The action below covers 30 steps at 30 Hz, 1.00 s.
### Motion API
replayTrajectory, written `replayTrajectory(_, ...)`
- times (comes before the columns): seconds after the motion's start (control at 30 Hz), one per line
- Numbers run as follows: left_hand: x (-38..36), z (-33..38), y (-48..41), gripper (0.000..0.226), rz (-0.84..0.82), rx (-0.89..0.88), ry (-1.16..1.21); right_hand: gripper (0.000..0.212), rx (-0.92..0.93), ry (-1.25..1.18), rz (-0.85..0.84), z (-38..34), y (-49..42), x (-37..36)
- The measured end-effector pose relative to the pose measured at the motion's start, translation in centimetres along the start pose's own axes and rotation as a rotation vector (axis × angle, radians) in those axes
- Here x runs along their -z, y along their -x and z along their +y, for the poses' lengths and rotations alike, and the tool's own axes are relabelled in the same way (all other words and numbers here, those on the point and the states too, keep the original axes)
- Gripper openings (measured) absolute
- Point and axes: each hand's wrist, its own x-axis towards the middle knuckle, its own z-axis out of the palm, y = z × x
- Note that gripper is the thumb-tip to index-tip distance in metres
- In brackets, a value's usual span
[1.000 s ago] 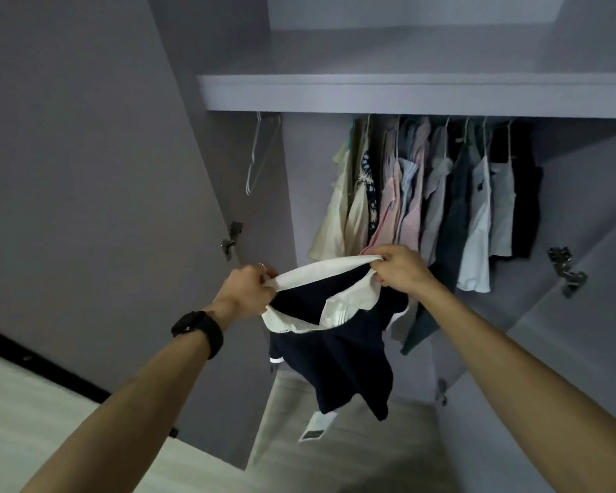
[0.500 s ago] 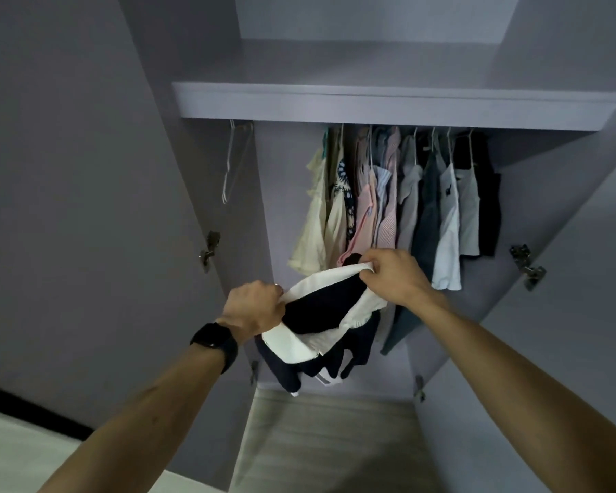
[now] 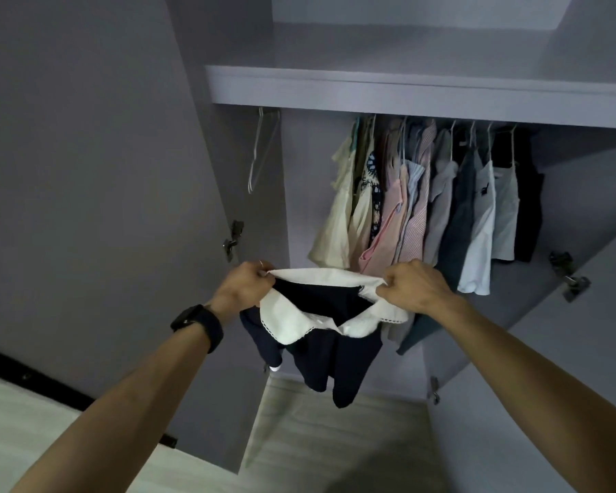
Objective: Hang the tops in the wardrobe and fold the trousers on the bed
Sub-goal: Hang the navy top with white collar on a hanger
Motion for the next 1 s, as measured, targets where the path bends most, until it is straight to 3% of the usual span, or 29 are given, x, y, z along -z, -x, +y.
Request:
replayTrajectory(0.2,0.1,2.0,-0.5,0.030,-0.028,-0.144,-0.041,0.024,0.069,0.090,-0.224,-2.0,0.0,-4.1)
replayTrajectory(0.3,0.3,3.4,-0.4,0.033,-0.019,-0.206,-0.134,0.014,0.048,0.046,-0.178,-3.2,-0.1,-6.7)
replayTrajectory(0.43,1.1,3.2,-0.2,0.038,0.006,-0.212,-0.264,0.029,-0.001,-0.089,-0.150,-4.2,-0.6,-8.2)
replayTrajectory(0.53,2.2,1.5,-0.2,0.041,0.054,-0.211,-0.576,0.021,-0.061,-0.107,-0.072,-4.1,-1.4,-7.0)
replayTrajectory(0.63,2.3,-0.2,-0.2,0.037,0.068,-0.174,-0.691,0.039,-0.103,-0.104,-0.045,-3.6,-2.7,-4.5)
replayTrajectory(0.7,1.8,-0.5,-0.2,0.038,0.055,-0.138,-0.644,0.038,-0.102,-0.228,-0.080,-3.6,-3.2,-3.2)
replayTrajectory(0.87,1.0,0.7,-1.9,0.036,0.029,-0.119,-0.362,0.045,-0.240,-0.796,-0.287,-3.4,-4.1,-1.1)
replayTrajectory(0.93,1.1,1.0,-2.5,0.036,-0.015,-0.096,-0.187,0.050,-0.234,-0.860,-0.357,-2.7,-3.9,-0.6)
replayTrajectory(1.0,1.2,1.3,-3.2,0.032,-0.066,-0.046,-0.012,0.040,-0.157,-0.752,-0.316,-1.9,-3.6,-0.2)
